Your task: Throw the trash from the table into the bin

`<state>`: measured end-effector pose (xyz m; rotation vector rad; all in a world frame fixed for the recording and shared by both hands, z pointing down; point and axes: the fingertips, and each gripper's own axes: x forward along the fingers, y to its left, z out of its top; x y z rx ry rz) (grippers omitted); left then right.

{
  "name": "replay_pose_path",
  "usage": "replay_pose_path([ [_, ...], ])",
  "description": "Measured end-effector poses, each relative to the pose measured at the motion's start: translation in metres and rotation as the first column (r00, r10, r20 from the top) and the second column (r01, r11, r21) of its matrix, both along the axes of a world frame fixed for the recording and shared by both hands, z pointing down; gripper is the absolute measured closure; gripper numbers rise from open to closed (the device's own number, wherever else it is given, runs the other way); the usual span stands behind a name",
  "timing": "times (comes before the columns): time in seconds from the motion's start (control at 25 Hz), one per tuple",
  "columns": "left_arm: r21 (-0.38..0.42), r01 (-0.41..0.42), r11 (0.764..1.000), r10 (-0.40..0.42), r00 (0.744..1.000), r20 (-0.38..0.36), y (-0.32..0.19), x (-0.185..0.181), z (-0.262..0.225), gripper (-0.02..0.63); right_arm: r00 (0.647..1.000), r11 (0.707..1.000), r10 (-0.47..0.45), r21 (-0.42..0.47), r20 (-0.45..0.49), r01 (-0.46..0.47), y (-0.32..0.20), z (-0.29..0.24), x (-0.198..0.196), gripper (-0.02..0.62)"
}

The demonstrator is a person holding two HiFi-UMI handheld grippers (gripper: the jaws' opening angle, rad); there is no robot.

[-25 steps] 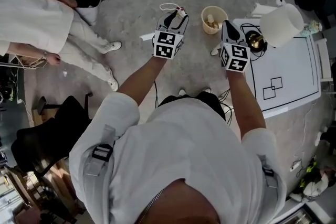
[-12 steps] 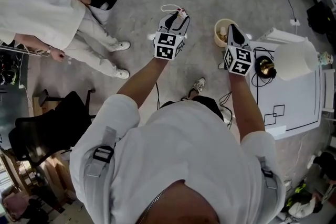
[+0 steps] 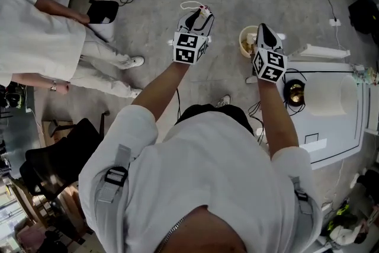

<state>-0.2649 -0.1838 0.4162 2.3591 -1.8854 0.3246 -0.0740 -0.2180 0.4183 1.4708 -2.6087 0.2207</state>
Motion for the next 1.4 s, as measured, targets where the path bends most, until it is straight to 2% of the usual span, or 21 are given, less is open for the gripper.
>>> replay_pose_path([
  [0.24, -0.017, -0.072, 0.997, 0.072, 0.997, -0.02, -0.057, 0.004, 0.009, 0.42, 0.997, 0.996, 0.079, -0.036, -0.005, -0.079, -0.044, 0.012, 0.005, 0.589],
  [0.44, -0.034, -0.192, 0.981, 0.191, 0.981, -0.038, -0.111, 0.007, 0.02, 0.42, 0.979, 0.977, 0.202, -0.056, -0.032, -0.204, -0.076, 0.022, 0.014, 0.589],
  [0.76, -0.083, -0.387, 0.918, 0.386, 0.922, -0.029, -0.181, 0.009, 0.038, 0.42, 0.925, 0.92, 0.376, -0.098, -0.054, -0.379, -0.109, 0.037, 0.01, 0.589],
  [1.04, -0.159, -0.437, 0.885, 0.435, 0.899, -0.054, -0.212, 0.027, 0.082, 0.42, 0.898, 0.883, 0.436, -0.166, -0.054, -0.438, -0.131, 0.077, 0.019, 0.589],
  [1.28, -0.252, -0.484, 0.838, 0.48, 0.873, -0.08, -0.219, 0.058, 0.15, 0.42, 0.886, 0.849, 0.457, -0.261, -0.076, -0.46, -0.142, 0.147, 0.027, 0.589],
  [1.4, -0.272, -0.505, 0.819, 0.502, 0.861, -0.089, -0.229, 0.078, 0.185, 0.42, 0.881, 0.835, 0.466, -0.289, -0.08, -0.468, -0.152, 0.184, 0.035, 0.589],
])
